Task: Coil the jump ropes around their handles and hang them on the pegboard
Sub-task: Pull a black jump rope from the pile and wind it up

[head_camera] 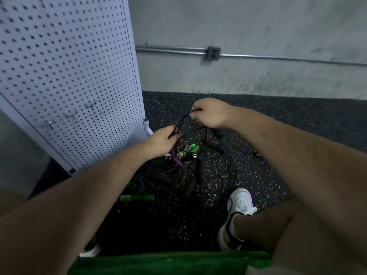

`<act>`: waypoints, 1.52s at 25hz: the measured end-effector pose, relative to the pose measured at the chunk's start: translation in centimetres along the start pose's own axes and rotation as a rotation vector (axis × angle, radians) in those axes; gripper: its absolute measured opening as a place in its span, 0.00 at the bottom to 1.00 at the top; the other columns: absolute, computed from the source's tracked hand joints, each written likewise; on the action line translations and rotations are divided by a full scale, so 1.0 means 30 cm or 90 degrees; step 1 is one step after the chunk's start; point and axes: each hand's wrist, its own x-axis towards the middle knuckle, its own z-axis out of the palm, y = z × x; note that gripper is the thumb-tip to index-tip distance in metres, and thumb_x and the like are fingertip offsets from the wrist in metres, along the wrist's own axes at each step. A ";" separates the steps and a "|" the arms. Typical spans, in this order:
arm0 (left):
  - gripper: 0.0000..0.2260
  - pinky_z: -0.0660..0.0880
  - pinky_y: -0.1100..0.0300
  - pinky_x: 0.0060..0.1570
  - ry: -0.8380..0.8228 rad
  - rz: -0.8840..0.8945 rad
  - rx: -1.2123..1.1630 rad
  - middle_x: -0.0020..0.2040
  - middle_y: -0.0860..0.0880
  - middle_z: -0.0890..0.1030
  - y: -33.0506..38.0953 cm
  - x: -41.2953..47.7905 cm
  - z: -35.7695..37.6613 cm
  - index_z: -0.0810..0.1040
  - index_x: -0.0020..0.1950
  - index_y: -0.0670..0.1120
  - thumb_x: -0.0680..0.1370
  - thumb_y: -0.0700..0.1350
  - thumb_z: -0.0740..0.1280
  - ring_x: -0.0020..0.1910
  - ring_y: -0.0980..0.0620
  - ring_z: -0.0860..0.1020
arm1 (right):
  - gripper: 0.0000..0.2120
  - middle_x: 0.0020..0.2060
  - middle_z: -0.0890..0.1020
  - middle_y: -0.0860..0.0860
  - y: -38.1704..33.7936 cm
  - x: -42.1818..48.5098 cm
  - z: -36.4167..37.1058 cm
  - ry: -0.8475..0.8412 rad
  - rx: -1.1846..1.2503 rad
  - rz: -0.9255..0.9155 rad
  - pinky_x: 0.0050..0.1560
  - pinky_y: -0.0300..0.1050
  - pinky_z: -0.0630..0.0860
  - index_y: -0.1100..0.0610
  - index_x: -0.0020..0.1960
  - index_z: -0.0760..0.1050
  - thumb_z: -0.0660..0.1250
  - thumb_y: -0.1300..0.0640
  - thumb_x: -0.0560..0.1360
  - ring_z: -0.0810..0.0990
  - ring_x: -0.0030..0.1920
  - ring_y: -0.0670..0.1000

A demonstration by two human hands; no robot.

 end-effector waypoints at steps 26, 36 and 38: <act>0.08 0.67 0.72 0.32 0.125 0.170 0.008 0.44 0.51 0.85 0.359 0.009 -0.360 0.78 0.55 0.46 0.86 0.45 0.59 0.28 0.68 0.74 | 0.00 0.35 0.81 0.50 -0.056 0.062 -0.145 0.174 0.537 -0.044 0.53 0.54 0.79 0.59 0.50 0.75 0.66 0.62 0.80 0.79 0.35 0.48; 0.11 0.73 0.62 0.40 0.006 0.024 0.146 0.47 0.51 0.84 0.249 0.036 -0.349 0.78 0.51 0.48 0.86 0.49 0.57 0.44 0.55 0.82 | 0.07 0.38 0.76 0.46 -0.021 -0.028 -0.181 0.158 0.304 0.015 0.38 0.41 0.68 0.55 0.52 0.75 0.70 0.55 0.77 0.73 0.35 0.46; 0.11 0.70 0.66 0.34 0.072 0.059 0.108 0.44 0.52 0.84 0.304 0.031 -0.370 0.79 0.51 0.48 0.86 0.48 0.58 0.36 0.60 0.78 | 0.18 0.43 0.78 0.46 -0.018 -0.024 -0.141 0.065 0.248 0.030 0.39 0.41 0.70 0.51 0.57 0.75 0.76 0.46 0.73 0.76 0.40 0.46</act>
